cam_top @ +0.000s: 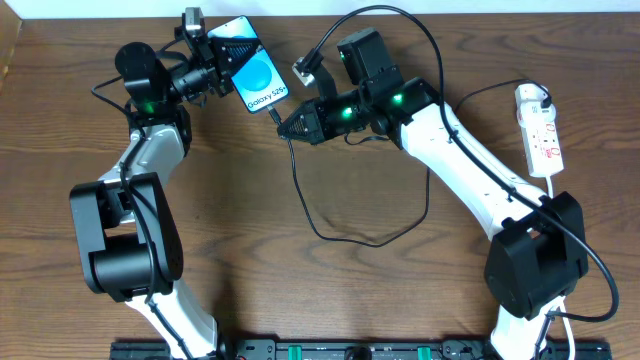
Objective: Plug charger to phone and switch on socket
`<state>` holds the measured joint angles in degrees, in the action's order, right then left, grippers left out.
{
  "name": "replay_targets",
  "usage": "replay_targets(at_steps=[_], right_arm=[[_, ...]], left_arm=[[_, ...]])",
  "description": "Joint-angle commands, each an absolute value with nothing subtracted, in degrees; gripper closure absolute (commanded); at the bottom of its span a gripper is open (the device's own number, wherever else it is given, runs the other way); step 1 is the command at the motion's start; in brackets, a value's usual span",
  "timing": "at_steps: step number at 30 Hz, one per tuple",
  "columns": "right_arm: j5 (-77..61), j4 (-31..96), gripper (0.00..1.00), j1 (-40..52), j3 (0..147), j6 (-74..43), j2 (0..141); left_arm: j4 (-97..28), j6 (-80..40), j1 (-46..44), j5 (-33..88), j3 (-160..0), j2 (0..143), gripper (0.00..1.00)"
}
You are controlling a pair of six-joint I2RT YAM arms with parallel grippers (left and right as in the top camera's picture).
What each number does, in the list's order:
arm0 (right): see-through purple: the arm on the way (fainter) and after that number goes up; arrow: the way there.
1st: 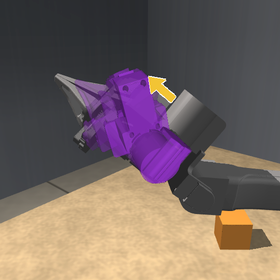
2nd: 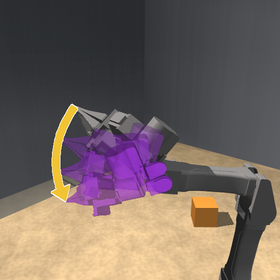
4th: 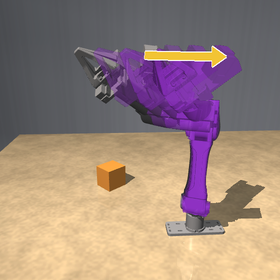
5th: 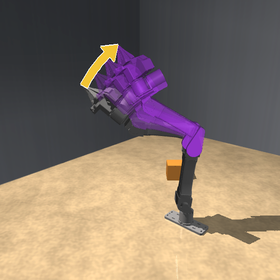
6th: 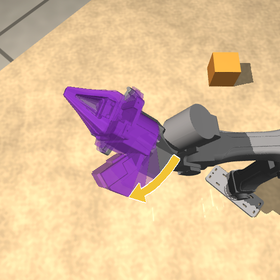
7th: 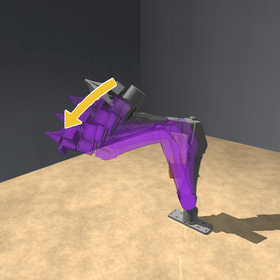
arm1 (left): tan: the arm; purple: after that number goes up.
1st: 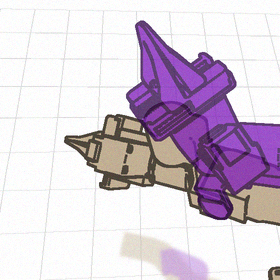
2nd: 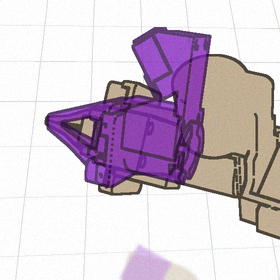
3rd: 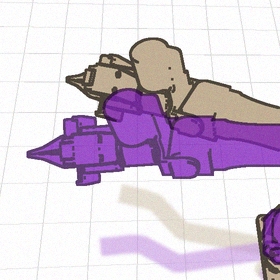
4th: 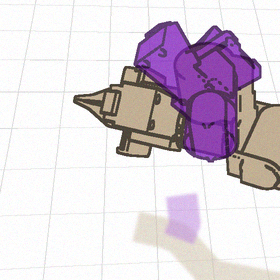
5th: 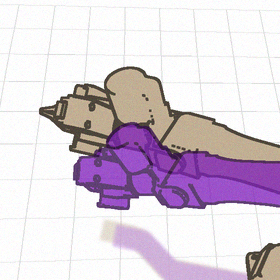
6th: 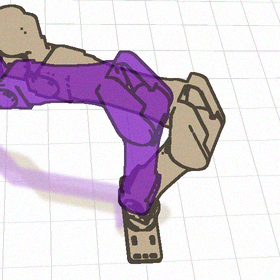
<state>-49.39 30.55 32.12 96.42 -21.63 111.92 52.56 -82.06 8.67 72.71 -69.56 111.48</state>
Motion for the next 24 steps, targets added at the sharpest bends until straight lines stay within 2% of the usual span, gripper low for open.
replay_targets(at_steps=[1,24], right_arm=[[-49.67,30.35,0.99,31.81,96.66,-22.26,110.26],[-52.69,30.65,0.99,30.96,96.66,-21.78,110.26]], left_arm=[[53.25,-80.86,8.67,72.82,-69.97,111.66,0.93],[53.25,-80.62,8.69,71.31,-69.97,111.66,0.93]])
